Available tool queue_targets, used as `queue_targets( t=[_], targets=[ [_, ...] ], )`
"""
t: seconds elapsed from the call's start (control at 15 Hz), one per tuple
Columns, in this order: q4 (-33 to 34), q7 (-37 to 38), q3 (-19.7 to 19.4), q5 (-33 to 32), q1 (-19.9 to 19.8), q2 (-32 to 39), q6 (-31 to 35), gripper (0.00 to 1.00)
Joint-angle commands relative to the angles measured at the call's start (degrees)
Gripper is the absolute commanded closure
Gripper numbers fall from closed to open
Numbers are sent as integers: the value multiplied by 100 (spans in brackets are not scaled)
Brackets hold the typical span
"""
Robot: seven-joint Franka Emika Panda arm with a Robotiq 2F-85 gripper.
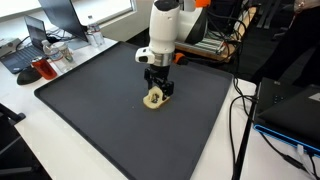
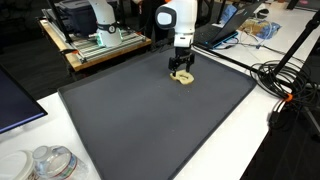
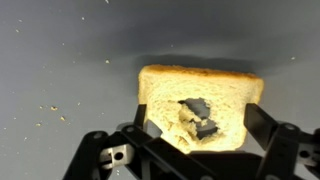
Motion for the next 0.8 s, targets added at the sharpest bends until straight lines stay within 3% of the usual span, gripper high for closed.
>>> queue_targets(
  t=[0.0,0.13,0.2,0.73],
  targets=[
    [93,88,16,-67,-22,24,-135,12],
    [93,81,26,-62,-26,21,-158,19],
    [86,78,37,-55,-32,18,-181,27],
    [67,54,116,-27,-84,40,-259,47]
  ],
)
